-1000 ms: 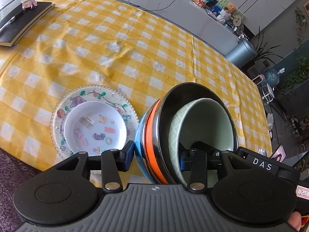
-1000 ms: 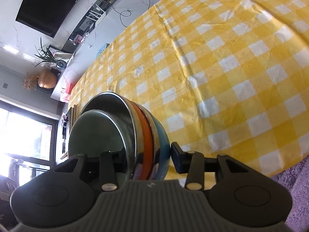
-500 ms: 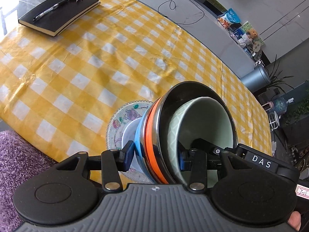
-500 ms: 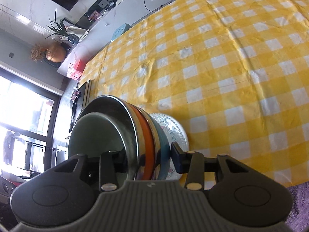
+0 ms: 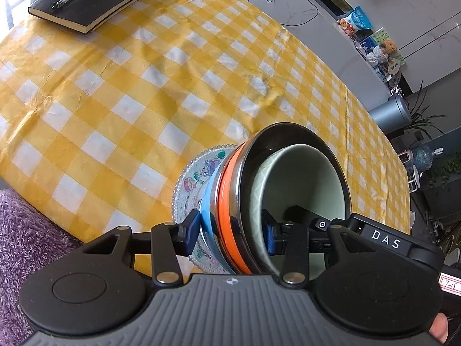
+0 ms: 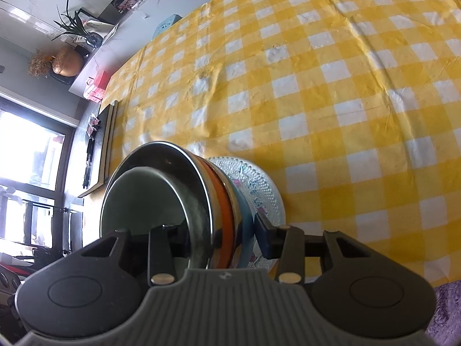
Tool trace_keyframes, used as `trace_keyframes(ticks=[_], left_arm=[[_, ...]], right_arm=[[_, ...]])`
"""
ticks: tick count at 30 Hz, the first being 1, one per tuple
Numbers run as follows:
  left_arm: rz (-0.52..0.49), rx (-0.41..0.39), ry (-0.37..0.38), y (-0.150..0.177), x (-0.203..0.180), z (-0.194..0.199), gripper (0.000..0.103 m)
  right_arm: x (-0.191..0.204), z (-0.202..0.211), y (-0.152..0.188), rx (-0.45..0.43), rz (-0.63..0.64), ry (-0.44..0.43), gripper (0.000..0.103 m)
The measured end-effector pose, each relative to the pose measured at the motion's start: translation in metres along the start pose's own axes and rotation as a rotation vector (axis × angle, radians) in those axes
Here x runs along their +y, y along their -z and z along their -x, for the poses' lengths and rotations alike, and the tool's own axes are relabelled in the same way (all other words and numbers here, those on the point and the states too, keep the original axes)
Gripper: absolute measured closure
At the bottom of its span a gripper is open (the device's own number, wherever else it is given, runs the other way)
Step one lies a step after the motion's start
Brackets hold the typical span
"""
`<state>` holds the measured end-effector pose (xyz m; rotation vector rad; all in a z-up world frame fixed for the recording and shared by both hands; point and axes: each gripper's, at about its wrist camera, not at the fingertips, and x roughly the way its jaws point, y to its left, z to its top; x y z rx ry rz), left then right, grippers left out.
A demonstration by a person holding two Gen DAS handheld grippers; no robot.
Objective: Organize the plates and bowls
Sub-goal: 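Carry the bowl stack over the decorated plate stack with the left gripper, then lower the bowl stack onto the sticker dish and open the left gripper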
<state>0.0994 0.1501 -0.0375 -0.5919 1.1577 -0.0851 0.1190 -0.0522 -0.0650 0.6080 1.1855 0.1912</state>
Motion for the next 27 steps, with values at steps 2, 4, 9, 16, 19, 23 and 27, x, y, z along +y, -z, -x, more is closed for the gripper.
trace_keyframes(ticks=[2,4,9,16,19,23,27], left_arm=[[0.003,-0.005,0.003,-0.001,0.001,-0.001,0.054],[-0.001,-0.005,0.0,-0.001,0.0,-0.002,0.054],[0.001,-0.004,0.011,-0.003,0.002,-0.001,0.055],[-0.073,-0.056,-0.02,0.001,-0.01,0.013,0.044],[-0.114,-0.088,-0.039,0.005,-0.017,0.023,0.043],[-0.158,-0.136,-0.025,0.013,-0.024,0.043,0.042],[-0.235,-0.217,-0.054,0.027,-0.035,0.065,0.042]], right_arm=[[0.001,0.0,-0.001,-0.005,0.007,0.001,0.061],[0.002,-0.002,-0.003,-0.004,0.007,0.001,0.061],[0.001,-0.001,-0.003,0.003,0.013,-0.016,0.056],[0.005,0.009,0.001,-0.033,0.05,-0.017,0.043],[0.006,0.02,0.003,-0.06,0.067,-0.019,0.04],[0.005,0.038,0.007,-0.099,0.08,-0.026,0.039],[0.005,0.058,0.018,-0.148,0.118,-0.034,0.034]])
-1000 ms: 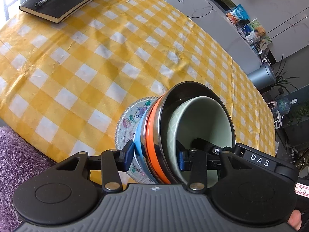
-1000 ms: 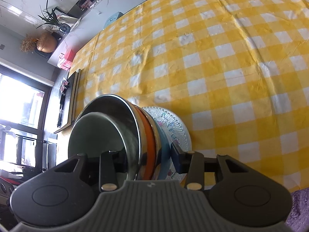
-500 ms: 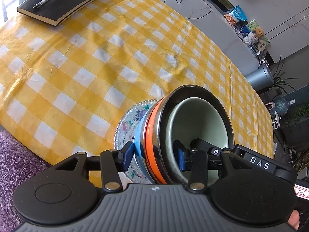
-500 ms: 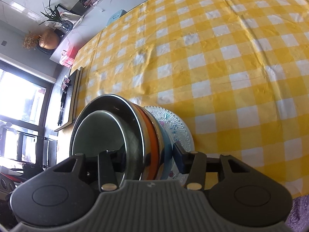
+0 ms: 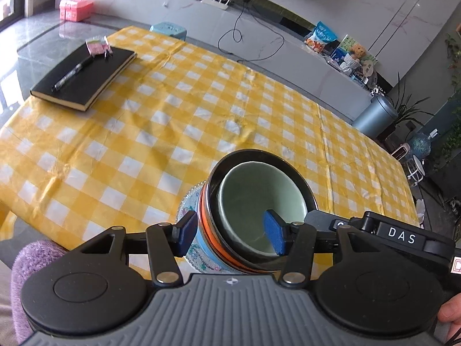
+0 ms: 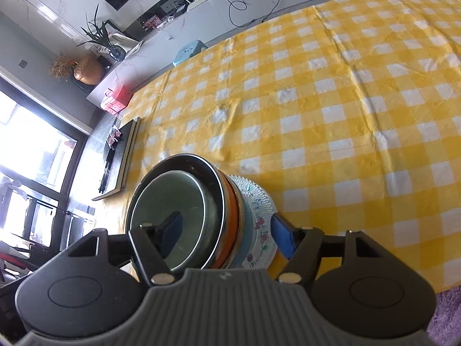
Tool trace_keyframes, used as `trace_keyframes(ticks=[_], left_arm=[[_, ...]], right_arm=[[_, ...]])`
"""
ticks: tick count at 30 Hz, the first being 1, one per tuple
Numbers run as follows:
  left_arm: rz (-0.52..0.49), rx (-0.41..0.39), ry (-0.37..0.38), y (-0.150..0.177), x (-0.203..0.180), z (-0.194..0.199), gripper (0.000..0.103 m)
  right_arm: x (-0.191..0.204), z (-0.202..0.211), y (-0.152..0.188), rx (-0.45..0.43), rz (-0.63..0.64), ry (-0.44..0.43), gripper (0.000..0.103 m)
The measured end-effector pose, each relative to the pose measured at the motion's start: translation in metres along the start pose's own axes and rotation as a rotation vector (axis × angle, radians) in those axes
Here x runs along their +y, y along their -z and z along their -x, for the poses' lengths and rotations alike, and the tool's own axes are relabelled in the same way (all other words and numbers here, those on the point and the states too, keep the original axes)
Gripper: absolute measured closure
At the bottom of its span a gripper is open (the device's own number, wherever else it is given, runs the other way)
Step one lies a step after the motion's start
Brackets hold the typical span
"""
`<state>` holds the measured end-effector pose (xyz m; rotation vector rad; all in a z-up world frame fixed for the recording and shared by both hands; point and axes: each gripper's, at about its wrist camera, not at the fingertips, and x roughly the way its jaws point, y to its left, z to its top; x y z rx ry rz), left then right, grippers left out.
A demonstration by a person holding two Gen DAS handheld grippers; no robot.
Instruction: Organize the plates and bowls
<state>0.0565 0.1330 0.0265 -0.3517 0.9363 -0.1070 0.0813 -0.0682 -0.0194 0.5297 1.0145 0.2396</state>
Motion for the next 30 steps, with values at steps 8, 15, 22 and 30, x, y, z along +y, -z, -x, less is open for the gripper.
trace_keyframes(ticks=[8,15,22,30], left_arm=[[-0.246,-0.234,-0.076,0.03,-0.034,0.049,0.042],[-0.425,-0.434,-0.104,0.067,-0.049,0.081,0.04],[-0.491,-0.507,-0.165,0.105,-0.053,0.087,0.027],[-0.476,-0.448,-0.229,0.128,-0.047,0.081,0.022]], right_arm=[[0.008,0.055,0.031,-0.184,0.181,-0.03,0.029],[0.011,0.09,0.076,-0.357,0.42,0.016,0.018],[0.01,0.1,0.115,-0.375,0.519,0.087,0.018],[0.008,0.102,0.148,-0.407,0.535,0.126,0.018]])
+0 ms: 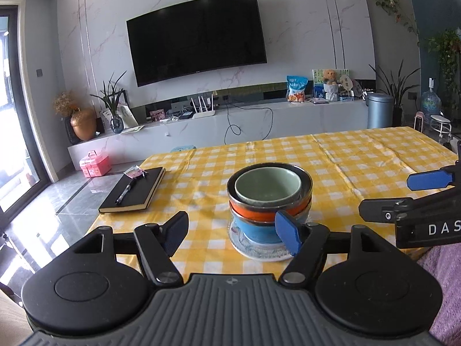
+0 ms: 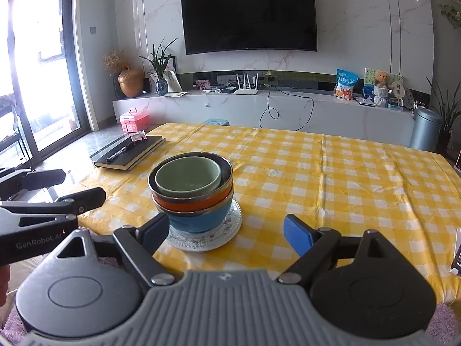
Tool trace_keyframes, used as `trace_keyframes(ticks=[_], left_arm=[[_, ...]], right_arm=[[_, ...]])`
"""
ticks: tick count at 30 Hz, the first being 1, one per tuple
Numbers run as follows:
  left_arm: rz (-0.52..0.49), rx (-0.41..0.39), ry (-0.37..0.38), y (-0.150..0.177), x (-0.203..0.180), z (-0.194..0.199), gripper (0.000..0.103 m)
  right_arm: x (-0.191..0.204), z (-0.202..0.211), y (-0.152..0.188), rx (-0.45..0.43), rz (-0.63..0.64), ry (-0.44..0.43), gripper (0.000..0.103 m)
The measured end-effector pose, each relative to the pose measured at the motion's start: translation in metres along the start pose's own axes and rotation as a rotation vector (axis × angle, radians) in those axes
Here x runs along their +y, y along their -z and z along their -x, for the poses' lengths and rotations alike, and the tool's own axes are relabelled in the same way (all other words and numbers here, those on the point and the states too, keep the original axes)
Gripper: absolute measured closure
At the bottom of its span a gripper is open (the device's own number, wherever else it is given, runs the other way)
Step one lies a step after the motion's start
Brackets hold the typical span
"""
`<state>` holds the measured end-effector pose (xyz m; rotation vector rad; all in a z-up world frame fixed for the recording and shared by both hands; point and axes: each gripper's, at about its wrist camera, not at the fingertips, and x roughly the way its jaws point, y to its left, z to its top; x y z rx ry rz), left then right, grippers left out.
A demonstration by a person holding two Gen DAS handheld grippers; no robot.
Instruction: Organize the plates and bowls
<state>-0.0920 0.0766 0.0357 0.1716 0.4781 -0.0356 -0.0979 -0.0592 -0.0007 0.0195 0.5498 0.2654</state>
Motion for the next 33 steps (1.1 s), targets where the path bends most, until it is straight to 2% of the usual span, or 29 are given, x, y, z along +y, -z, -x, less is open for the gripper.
trace_keyframes(ticks=[5,7,11,13,26,33], left_arm=[[0.015,0.041,-0.034,0.007,-0.001,-0.002,0.015],[0.007,0.062,-0.044,0.014,-0.003,-0.003,0.014],[-0.004,0.089,-0.042,0.024,-0.006,-0.008,0.014],[0.003,0.112,-0.047,0.029,-0.006,-0.012,0.014],[0.053,0.225,-0.048,0.045,0.0,-0.031,0.014],[0.052,0.233,-0.045,0.045,-0.001,-0.031,0.014]], right_arm=[[0.012,0.003,0.01,-0.014,0.039,0.034,0.017],[0.012,0.005,0.014,-0.028,0.029,0.048,0.011],[0.012,0.006,0.019,-0.029,0.021,0.061,0.009],[0.012,0.002,0.023,-0.019,0.009,0.076,0.003],[0.009,-0.021,0.039,0.039,-0.009,0.056,0.003],[0.01,-0.02,0.04,0.04,-0.007,0.052,0.003]])
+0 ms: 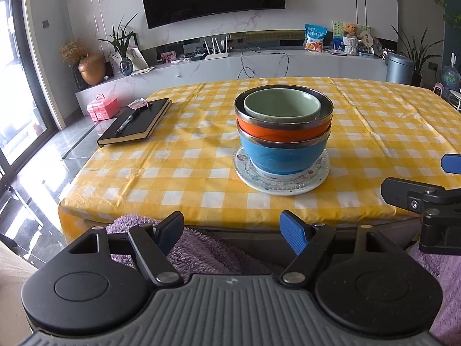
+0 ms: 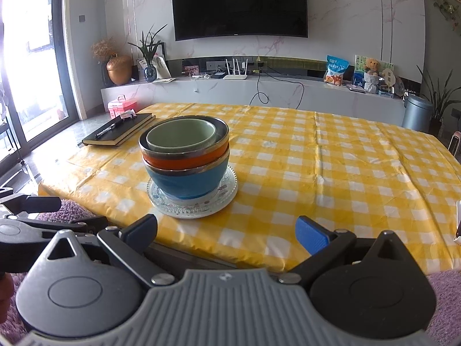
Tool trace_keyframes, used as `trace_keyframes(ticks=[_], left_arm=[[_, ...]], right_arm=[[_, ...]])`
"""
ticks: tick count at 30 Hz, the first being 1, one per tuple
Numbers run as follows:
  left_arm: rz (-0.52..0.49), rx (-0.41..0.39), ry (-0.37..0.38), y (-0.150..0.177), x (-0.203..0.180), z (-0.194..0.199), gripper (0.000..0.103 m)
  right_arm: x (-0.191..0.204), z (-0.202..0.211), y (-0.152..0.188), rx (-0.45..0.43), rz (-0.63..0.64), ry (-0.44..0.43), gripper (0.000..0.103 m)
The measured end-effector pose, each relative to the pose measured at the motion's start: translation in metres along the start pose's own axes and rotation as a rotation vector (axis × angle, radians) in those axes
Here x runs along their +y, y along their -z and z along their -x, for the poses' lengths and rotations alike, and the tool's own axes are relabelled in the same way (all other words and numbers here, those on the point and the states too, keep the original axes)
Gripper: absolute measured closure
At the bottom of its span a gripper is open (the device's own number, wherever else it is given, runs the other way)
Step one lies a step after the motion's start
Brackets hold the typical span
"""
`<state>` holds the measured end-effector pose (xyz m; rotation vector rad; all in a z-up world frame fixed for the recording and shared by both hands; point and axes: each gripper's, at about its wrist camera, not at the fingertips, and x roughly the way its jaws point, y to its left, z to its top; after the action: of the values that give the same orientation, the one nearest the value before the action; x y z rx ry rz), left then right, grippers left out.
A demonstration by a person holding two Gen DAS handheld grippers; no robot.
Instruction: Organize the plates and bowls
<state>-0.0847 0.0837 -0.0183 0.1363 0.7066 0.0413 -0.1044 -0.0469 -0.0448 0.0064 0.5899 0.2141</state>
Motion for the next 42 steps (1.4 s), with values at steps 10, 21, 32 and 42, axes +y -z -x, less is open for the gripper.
trace_keyframes(ticks=[10,21,32,42], left_arm=[[-0.008,-0.002,-0.002,0.0001,-0.0017,0.0005,0.014],[-0.006,-0.002,-0.001,0.0001,-0.0016,0.0005,0.014],[-0.006,0.001,-0.003,0.0003,-0.001,0.0008,0.014],[-0.006,0.001,-0.003,0.0002,-0.0005,0.001,0.014]], right_arm=[[0.0007,-0.0001,0.0009,-0.006,0.006,-0.001,0.003],[0.0007,-0.0012,0.001,-0.001,0.003,-0.001,0.003],[0.001,-0.001,0.0008,0.001,0.002,0.0,0.003],[0.0002,-0.0017,0.0014,0.006,-0.002,0.003,0.003]])
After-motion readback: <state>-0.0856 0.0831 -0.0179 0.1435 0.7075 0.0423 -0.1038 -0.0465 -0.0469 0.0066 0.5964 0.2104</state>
